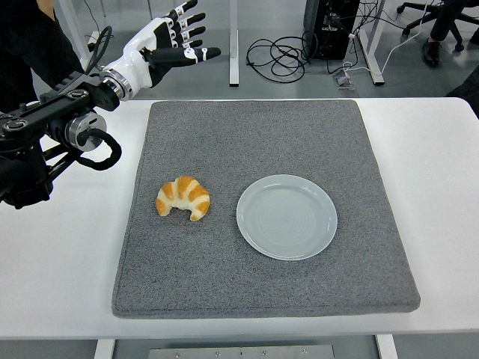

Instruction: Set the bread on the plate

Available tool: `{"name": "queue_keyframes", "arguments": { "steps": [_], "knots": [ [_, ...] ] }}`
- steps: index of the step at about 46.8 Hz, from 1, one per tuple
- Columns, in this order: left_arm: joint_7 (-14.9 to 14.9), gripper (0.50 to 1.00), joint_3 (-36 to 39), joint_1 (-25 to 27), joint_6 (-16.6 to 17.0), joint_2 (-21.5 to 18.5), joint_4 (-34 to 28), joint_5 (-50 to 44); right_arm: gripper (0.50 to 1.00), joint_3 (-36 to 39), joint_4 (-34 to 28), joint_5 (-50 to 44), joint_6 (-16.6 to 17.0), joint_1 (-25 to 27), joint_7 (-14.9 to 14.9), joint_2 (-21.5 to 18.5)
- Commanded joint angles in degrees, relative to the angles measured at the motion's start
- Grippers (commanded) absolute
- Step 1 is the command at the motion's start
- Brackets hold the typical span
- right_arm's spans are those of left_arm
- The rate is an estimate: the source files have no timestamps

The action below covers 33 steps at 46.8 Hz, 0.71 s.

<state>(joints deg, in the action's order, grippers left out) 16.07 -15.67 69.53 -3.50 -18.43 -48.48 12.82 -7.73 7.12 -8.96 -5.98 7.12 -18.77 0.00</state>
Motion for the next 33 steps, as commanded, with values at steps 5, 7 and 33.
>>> {"name": "queue_keyframes", "arguments": {
  "steps": [5, 7, 33],
  "knots": [
    [-0.1, 0.980, 1.9, -0.1, 1.7, -6.3, -10.4, 11.6, 1.000, 0.0, 0.0, 0.0, 0.0, 0.0, 0.0, 0.0],
    [-0.2, 0.980, 2.6, 0.0, 1.7, -8.5, -13.2, 13.6, 1.000, 0.0, 0.0, 0.0, 0.0, 0.0, 0.0, 0.0],
    [0.0, 0.975, 9.1, 2.8, 0.7, -22.1, -28.0, 32.5, 1.000, 0.0, 0.0, 0.0, 0.0, 0.0, 0.0, 0.0]
  ]
}}
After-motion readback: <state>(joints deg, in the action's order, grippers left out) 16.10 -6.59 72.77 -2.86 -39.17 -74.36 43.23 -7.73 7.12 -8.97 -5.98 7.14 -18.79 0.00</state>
